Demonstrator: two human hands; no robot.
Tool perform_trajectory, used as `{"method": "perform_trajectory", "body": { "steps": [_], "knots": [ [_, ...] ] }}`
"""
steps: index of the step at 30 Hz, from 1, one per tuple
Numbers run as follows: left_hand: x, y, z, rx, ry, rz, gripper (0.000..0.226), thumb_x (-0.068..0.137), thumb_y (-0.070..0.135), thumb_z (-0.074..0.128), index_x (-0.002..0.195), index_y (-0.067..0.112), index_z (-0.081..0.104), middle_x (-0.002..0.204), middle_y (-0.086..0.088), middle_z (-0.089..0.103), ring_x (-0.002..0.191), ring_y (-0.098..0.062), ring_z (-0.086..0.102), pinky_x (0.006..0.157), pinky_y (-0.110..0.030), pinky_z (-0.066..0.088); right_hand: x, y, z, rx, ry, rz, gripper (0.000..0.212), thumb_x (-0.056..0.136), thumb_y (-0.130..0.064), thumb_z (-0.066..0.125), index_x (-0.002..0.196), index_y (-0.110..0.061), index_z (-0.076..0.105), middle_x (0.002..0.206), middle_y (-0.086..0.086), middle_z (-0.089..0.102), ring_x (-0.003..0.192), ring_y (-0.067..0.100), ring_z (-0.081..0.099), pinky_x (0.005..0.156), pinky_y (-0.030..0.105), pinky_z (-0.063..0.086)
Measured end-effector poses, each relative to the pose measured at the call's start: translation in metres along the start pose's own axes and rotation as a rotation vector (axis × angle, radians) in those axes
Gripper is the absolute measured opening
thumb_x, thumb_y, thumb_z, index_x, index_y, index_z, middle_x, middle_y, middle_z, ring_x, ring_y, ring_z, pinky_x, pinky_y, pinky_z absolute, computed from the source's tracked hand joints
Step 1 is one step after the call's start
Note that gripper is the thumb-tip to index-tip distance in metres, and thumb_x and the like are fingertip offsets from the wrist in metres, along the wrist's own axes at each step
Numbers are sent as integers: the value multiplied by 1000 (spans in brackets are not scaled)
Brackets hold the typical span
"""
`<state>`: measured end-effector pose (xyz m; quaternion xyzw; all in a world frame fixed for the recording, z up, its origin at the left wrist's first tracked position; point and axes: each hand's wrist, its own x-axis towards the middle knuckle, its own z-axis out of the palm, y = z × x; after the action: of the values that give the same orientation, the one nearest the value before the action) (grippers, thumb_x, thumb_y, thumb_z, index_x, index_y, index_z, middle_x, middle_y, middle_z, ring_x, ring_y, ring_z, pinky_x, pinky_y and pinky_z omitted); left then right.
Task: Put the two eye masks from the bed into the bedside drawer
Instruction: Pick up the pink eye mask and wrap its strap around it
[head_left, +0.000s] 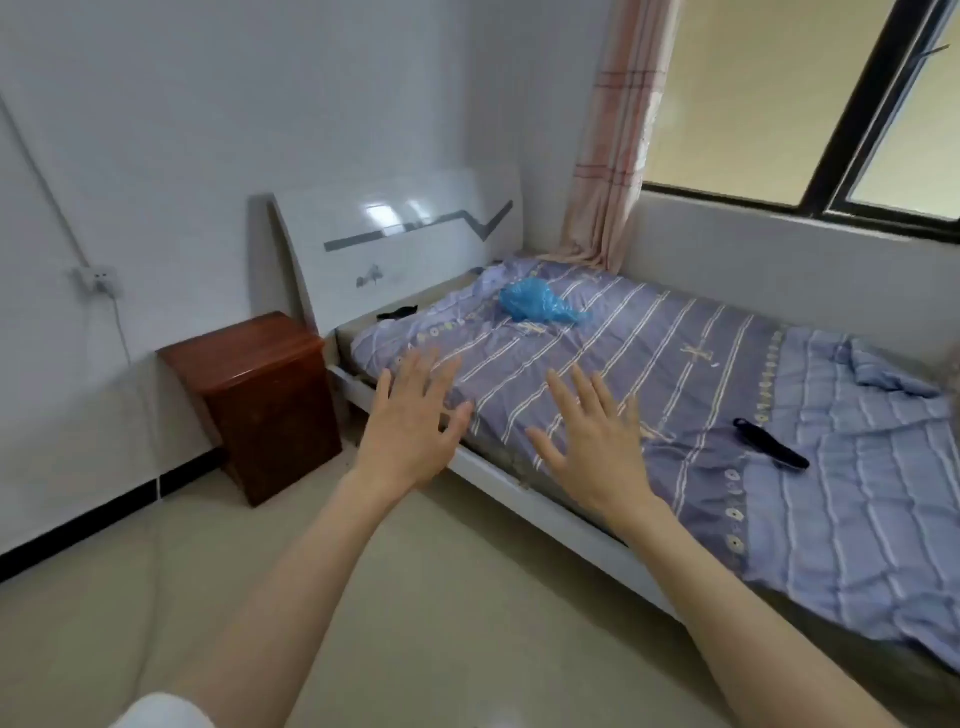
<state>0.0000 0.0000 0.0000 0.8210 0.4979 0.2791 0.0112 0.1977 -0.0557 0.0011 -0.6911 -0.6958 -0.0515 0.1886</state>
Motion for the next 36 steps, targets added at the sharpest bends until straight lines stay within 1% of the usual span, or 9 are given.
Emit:
{"method": "perform_trajectory", "body": {
  "steps": [2, 5, 10, 14, 18, 23, 26, 28, 36],
  "knots": [
    [-3, -23, 24, 10, -20, -70, 54, 91, 37, 44, 140, 19, 29, 154, -10, 24, 143, -26, 15, 114, -51, 14, 7, -1, 30, -7, -67, 21, 65, 89, -55, 33, 145, -29, 11, 158, 4, 12, 146, 24, 5, 115, 56, 2],
    [-9, -73, 68, -8, -69, -188, 52, 90, 36, 45, 138, 19, 33, 152, -10, 29, 142, -28, 19, 113, -54, 16, 26, 0, 81, -2, -153, 37, 66, 89, -56, 32, 146, -30, 9, 158, 3, 12, 146, 23, 3, 115, 55, -2],
    [20, -154, 107, 28, -171, -267, 52, 90, 40, 40, 138, 20, 33, 150, -11, 32, 141, -29, 20, 112, -55, 17, 101, -18, 145, 42, -258, 47, 67, 89, -56, 31, 146, -30, 8, 159, 3, 9, 146, 23, 0, 116, 55, -2],
    [75, -210, 116, 24, -171, -295, 53, 91, 42, 37, 139, 21, 31, 151, -9, 29, 142, -27, 16, 114, -53, 12, 168, -36, 178, 96, -250, 39, 66, 89, -55, 31, 146, -28, 9, 158, 4, 11, 146, 23, 2, 115, 54, -4],
    [127, -244, 126, 20, -189, -304, 53, 91, 43, 36, 139, 21, 30, 152, -8, 28, 143, -25, 14, 114, -52, 12, 228, -40, 200, 84, -273, -2, 66, 89, -56, 31, 146, -28, 9, 158, 3, 10, 146, 23, 1, 116, 54, -5],
    [188, -282, 154, 28, -216, -326, 53, 92, 41, 38, 139, 20, 30, 152, -8, 28, 143, -25, 14, 115, -51, 11, 310, -30, 235, 75, -282, -29, 67, 89, -56, 33, 145, -28, 11, 158, 4, 12, 146, 24, 4, 115, 55, 0],
    [233, -311, 176, 37, -276, -361, 54, 92, 43, 36, 141, 22, 26, 154, -7, 23, 144, -25, 7, 115, -51, 7, 368, -19, 261, 82, -324, -50, 66, 89, -56, 32, 145, -31, 8, 158, 3, 10, 146, 24, 3, 115, 54, -2],
    [270, -332, 190, 51, -308, -384, 55, 92, 45, 34, 142, 23, 24, 155, -6, 18, 144, -25, 2, 115, -51, 5, 415, -11, 278, 101, -336, -67, 65, 89, -55, 33, 145, -32, 8, 158, 4, 11, 146, 24, 4, 115, 55, 0],
    [394, -398, 218, 75, -305, -449, 56, 92, 47, 30, 142, 24, 20, 156, -7, 15, 144, -24, 0, 116, -51, 3, 577, -9, 330, 114, -341, -160, 66, 88, -56, 33, 145, -30, 10, 158, 6, 12, 145, 26, 6, 115, 54, 1]
  ]
}}
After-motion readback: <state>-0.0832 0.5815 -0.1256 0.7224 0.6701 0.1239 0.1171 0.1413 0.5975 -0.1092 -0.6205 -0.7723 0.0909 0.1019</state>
